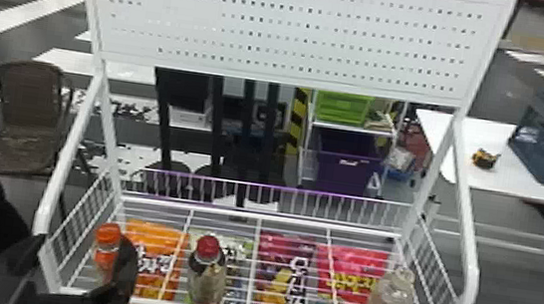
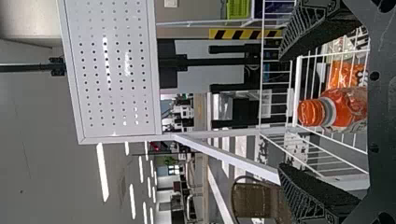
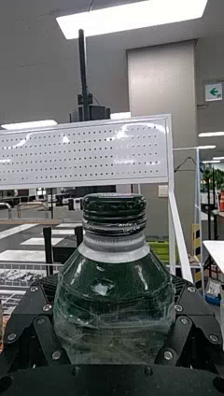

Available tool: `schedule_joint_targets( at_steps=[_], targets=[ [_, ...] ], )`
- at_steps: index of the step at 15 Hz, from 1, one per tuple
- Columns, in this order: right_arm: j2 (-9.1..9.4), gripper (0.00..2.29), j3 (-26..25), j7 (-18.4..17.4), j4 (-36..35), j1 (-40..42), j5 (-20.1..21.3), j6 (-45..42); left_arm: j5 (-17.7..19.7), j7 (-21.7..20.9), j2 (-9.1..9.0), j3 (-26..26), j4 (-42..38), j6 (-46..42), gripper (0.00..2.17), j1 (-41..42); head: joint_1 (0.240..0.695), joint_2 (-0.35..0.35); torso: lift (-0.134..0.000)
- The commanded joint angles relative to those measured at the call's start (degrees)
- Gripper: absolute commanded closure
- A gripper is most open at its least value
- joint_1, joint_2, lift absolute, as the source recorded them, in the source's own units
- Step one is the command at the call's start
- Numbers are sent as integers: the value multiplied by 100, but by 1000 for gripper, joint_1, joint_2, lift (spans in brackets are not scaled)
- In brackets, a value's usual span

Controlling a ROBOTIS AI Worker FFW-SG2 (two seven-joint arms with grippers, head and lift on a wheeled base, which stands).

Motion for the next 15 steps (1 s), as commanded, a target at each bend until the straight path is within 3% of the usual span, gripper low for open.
schedule_joint_targets(
  at_steps=[1, 11, 15],
  targets=[
    [5, 485, 0, 0, -11, 9, 0, 0, 0, 0, -6, -9, -10, 0, 83, 2, 499, 0, 0],
    [5, 481, -35, 0, 16, 18, 0, 0, -17, 0, -6, -105, 78, -35, 83, -6, 499, 0, 0],
    [5, 481, -35, 0, 51, -26, 0, 0, -44, 27, -41, -764, 1168, -615, 87, -367, 499, 0, 0]
  ],
)
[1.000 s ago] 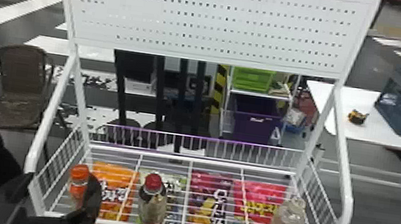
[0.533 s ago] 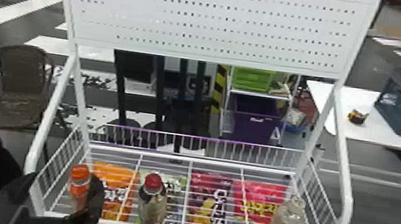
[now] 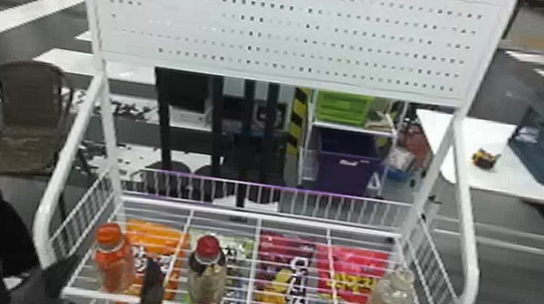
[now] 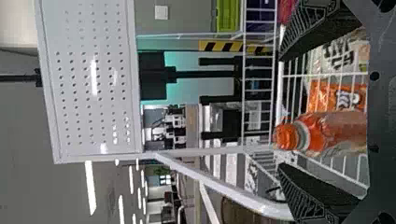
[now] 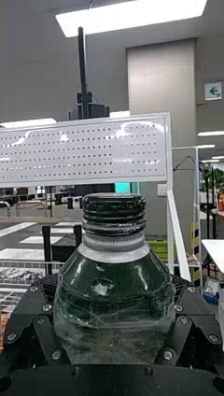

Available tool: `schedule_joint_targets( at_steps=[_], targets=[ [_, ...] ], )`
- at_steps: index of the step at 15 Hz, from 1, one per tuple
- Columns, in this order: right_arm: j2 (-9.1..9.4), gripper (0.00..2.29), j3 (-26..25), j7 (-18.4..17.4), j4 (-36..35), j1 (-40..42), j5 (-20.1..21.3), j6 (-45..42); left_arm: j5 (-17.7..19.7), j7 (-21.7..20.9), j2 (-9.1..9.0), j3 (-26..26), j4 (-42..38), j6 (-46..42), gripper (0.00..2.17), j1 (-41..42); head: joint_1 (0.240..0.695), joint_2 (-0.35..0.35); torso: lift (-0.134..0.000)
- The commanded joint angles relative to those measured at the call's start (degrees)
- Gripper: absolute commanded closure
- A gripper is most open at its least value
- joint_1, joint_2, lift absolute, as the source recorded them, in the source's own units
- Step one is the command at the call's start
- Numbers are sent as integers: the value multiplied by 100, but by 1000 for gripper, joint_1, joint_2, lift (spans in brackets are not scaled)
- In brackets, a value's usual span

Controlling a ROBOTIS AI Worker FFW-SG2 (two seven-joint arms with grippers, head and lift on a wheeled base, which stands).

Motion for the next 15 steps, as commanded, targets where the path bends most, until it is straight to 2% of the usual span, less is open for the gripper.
schedule_joint_targets(
  at_steps=[1, 3, 6, 15],
  targets=[
    [5, 481, 0, 0, 4, -7, 0, 0, -86, 145, -22, -528, 927, -689, 87, -329, 499, 0, 0],
    [5, 481, -26, 0, 4, 19, 0, -88, -86, 312, -146, -871, 1868, -1498, 87, -671, 499, 0, 0],
    [5, 481, -88, 0, 13, 72, -88, -176, -51, 356, -348, -1125, 2764, -2008, 87, -1049, 499, 0, 0],
    [5, 481, -105, 0, 22, 151, -193, -439, 19, 251, -550, -1424, 3942, -1990, 87, -1955, 499, 0, 0]
  ],
)
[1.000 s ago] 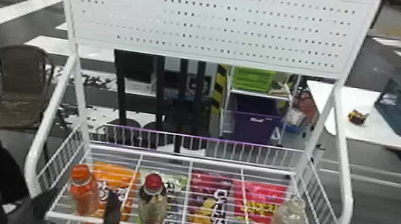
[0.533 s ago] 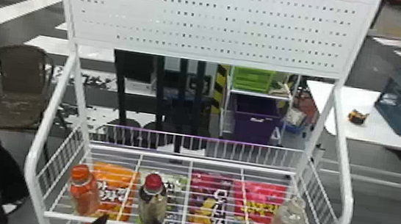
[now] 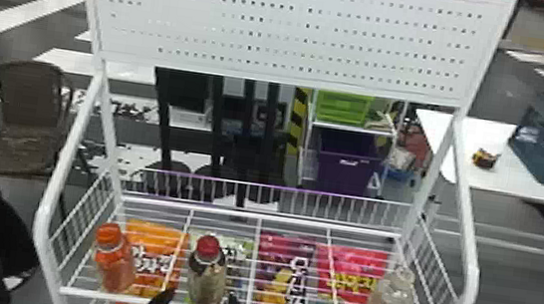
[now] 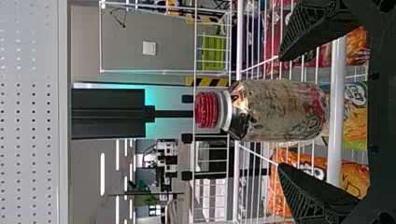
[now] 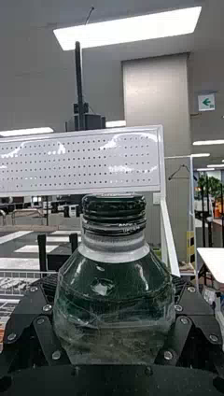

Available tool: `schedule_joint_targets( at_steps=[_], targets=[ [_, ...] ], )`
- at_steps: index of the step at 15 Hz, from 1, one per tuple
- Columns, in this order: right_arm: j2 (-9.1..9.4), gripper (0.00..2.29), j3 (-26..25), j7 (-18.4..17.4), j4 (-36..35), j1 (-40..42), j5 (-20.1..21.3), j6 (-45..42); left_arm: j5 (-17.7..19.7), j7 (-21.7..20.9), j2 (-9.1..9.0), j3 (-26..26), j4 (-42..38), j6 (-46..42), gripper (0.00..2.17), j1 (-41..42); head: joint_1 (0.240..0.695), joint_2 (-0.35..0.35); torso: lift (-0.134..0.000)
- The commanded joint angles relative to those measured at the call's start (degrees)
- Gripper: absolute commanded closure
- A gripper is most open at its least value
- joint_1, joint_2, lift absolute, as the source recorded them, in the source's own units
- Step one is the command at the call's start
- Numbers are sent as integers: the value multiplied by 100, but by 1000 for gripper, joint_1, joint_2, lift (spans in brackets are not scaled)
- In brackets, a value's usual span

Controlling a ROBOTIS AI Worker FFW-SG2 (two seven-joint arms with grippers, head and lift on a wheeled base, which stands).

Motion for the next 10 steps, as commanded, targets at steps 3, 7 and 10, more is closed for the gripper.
schedule_joint_targets(
  at_steps=[3, 7, 10],
  targets=[
    [5, 481, -88, 9, -29, 47, -99, -73, -2, -15, -83, -60, 478, -15, 87, -430, 499, 0, 0],
    [5, 481, -167, 18, -64, 127, -152, -144, 16, -15, -162, -60, 795, 2, 87, -808, 499, 0, 0],
    [5, 481, -308, 44, -64, 258, -302, -407, 51, 2, -197, -51, 1111, 2, 90, -1054, 499, 0, 0]
  ],
)
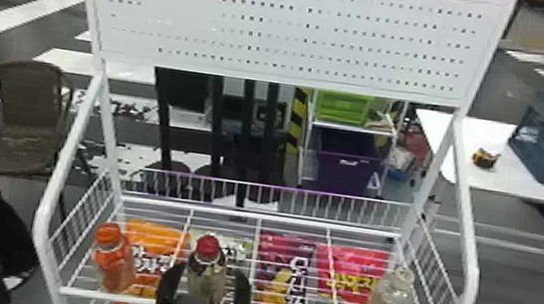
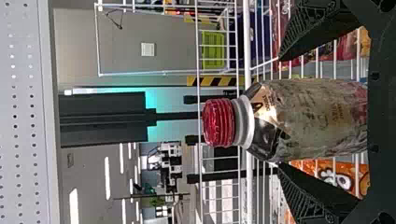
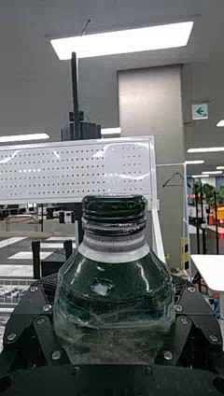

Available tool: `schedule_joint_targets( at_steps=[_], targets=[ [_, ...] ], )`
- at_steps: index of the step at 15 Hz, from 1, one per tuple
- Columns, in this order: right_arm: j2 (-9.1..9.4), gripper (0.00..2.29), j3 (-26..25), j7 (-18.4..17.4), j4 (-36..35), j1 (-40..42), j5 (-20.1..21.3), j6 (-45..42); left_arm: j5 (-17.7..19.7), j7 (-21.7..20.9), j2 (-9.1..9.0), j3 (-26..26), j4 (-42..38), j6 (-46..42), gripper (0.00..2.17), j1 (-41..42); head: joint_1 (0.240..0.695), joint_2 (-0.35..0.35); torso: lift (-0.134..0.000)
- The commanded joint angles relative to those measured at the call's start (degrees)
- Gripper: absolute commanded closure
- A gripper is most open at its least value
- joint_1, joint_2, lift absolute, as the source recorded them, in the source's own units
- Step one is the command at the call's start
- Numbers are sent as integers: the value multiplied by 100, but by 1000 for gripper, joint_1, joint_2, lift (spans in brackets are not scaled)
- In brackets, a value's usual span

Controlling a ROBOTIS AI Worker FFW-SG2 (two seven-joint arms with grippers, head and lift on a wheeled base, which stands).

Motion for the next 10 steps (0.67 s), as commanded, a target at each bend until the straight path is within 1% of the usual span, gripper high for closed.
schedule_joint_targets(
  at_steps=[1, 2, 3, 4, 5, 8, 10],
  targets=[
    [5, 485, -121, 9, -1, 100, -96, -164, 23, -3, -19, 6, 191, 0, 161, -145, 499, 0, 0],
    [5, 485, -174, 18, -18, 117, -149, -181, 23, -12, -19, 6, 279, 0, 498, -189, 499, 0, 0],
    [5, 481, -192, 36, -27, 117, -202, -181, 23, -12, -19, 6, 296, 0, 1065, -197, 499, 0, 0],
    [5, 481, -192, 36, -27, 117, -202, -181, 23, 32, -19, 6, 235, 0, 1818, -171, 499, 0, 0],
    [5, 481, -183, 36, -27, 82, -202, -164, 31, 14, -2, 15, 85, 53, 2105, -92, 499, 0, 0],
    [5, 485, -157, 36, -9, 20, -167, -111, 23, 5, 156, 50, -943, 581, 2132, 321, 499, 0, 0],
    [5, 481, -139, 36, -1, -15, -149, -76, 14, 5, 350, 76, -1945, 1407, 2125, 629, 499, 0, 0]
  ],
)
